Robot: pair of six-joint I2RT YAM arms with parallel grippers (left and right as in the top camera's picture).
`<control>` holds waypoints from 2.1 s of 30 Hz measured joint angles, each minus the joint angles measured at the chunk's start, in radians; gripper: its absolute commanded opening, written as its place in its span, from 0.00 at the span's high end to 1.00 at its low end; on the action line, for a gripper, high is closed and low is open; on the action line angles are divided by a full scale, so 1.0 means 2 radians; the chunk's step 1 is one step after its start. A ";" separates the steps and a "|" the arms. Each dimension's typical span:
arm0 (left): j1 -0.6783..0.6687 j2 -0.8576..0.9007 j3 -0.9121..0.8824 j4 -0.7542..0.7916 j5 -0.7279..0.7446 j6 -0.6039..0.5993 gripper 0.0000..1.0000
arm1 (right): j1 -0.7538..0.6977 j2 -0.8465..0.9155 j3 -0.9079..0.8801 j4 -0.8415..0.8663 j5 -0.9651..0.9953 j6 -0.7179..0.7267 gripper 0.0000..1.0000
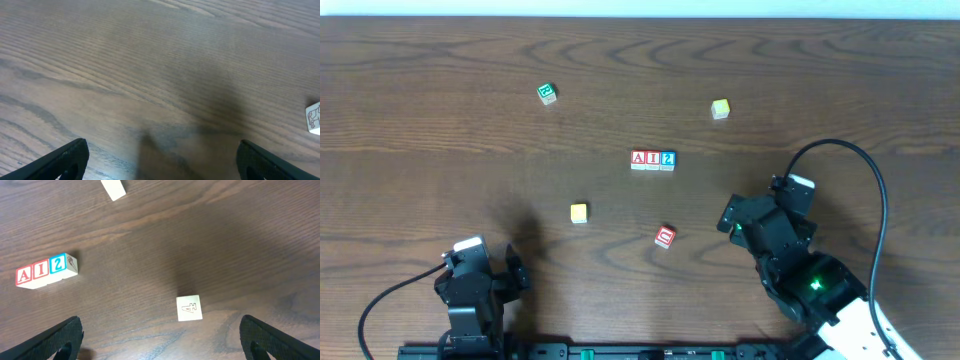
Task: Spell out Ai2
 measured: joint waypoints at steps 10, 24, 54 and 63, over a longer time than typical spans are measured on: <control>0.000 0.000 0.000 0.000 0.000 0.006 0.05 | 0.000 0.000 0.000 0.000 0.000 0.000 0.01; 0.000 0.000 0.000 0.000 0.000 0.006 0.05 | 0.000 0.000 0.000 -0.014 0.001 -0.003 0.01; 0.000 0.000 0.000 0.000 0.000 0.007 0.05 | -0.205 -0.444 -0.229 -0.005 -0.160 -0.350 0.01; 0.000 0.000 0.000 0.000 0.000 0.007 0.05 | -0.205 -0.454 -0.231 -0.011 -0.169 -0.353 0.01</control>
